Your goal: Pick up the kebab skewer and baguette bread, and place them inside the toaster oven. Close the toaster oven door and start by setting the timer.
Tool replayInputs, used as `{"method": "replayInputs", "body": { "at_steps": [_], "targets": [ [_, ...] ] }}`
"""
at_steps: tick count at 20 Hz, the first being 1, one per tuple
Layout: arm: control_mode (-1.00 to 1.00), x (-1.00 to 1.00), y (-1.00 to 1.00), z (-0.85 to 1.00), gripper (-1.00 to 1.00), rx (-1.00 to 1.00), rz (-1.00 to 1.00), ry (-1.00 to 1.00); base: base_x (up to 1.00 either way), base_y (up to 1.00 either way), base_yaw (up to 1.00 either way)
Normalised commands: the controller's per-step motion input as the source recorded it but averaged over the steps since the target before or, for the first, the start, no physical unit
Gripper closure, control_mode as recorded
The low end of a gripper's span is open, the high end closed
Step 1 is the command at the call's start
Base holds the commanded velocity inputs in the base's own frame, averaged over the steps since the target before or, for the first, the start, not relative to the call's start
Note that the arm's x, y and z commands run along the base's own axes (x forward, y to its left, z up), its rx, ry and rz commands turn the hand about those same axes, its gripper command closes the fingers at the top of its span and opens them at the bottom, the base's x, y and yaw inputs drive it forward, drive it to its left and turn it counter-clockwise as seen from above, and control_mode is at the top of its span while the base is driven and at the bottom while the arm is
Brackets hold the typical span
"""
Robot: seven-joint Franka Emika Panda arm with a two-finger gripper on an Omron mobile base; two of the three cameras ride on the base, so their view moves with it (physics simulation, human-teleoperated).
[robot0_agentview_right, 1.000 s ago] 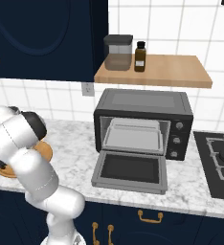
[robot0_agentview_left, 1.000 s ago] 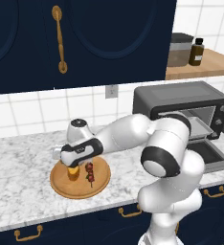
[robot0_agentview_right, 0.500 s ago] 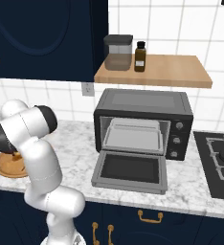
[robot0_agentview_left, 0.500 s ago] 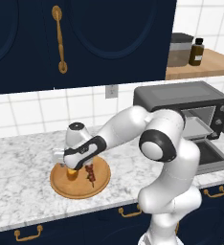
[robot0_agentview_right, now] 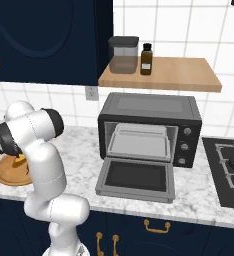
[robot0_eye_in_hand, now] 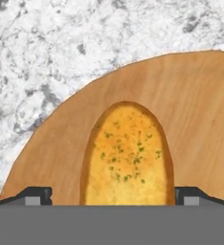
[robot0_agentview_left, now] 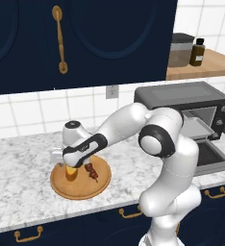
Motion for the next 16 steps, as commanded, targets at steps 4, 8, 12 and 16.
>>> {"method": "replayInputs", "body": {
  "at_steps": [4, 8, 12, 16],
  "targets": [
    [-1.00, -0.25, -0.12, -0.04, -1.00, 0.00, 0.00, 0.00, 0.00, 0.00, 0.00],
    [-1.00, -0.28, -0.14, -0.05, -1.00, 0.00, 0.00, 0.00, 0.00, 0.00, 0.00],
    [-1.00, -0.05, -0.12, -0.04, -1.00, 0.00, -0.02, 0.00, 0.00, 0.00, 0.00],
    [-1.00, 0.01, 0.00, -0.01, -1.00, 0.00, -0.07, 0.01, 0.00, 0.00, 0.00]
  ]
}}
